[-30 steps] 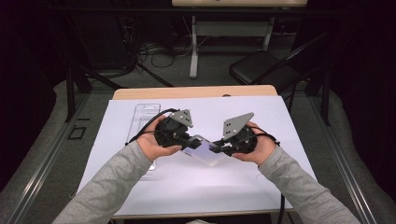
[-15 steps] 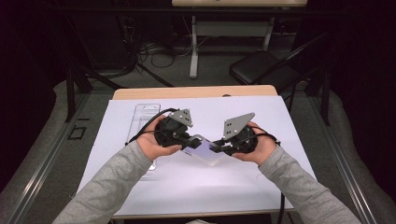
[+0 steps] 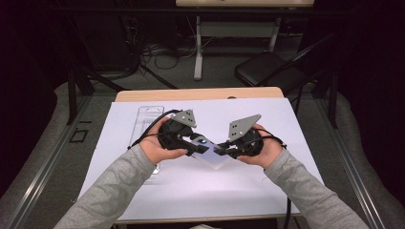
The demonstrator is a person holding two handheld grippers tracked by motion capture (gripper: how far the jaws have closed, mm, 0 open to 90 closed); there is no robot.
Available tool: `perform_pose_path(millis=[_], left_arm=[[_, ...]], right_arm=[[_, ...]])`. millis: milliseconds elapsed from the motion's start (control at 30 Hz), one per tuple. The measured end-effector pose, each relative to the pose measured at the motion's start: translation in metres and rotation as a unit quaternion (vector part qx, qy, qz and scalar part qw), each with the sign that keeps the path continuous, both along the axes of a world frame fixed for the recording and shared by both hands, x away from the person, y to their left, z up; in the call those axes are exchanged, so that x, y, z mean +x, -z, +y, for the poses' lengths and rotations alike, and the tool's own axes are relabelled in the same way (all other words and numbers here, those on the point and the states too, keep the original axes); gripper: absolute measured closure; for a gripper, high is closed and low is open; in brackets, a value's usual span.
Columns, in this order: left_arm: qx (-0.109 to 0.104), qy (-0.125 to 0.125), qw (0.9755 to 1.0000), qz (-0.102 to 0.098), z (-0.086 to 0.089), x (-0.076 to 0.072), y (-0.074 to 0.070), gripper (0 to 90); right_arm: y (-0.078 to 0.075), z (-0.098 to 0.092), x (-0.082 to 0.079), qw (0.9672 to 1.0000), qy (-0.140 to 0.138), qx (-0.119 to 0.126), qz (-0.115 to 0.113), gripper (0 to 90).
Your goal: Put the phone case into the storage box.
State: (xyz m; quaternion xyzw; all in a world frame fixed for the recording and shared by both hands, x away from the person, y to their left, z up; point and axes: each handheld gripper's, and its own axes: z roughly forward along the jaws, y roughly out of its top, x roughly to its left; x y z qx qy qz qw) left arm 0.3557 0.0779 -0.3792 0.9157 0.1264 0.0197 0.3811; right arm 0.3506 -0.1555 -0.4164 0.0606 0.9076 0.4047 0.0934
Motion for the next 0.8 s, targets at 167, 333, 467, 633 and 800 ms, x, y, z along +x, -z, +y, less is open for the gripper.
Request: perform_pose_path(millis=[167,333,467,633,800], left_arm=[[-0.015,-0.018,0.9996,-0.011,0.005,0.002,0.0,44.3],[-0.025,-0.033,0.9989,-0.023,0.009,0.002,-0.002,40.7],[-0.033,-0.037,0.9984,-0.027,0.011,0.002,-0.002,39.1],[-0.043,-0.045,0.9974,-0.038,0.013,0.002,-0.004,35.8],[-0.055,-0.052,0.9962,-0.043,0.016,0.002,-0.005,33.3]], right_arm=[[-0.001,-0.002,0.0,1.0,0.005,0.002,-0.001,82.1],[-0.001,-0.003,0.0,0.9999,0.011,0.008,-0.001,82.1],[-0.002,-0.003,0.001,0.9998,0.017,0.012,-0.002,82.1],[-0.001,-0.002,0.001,0.9997,0.021,0.012,-0.003,82.0],[-0.001,-0.002,0.002,0.9996,0.022,0.014,-0.003,82.1]])
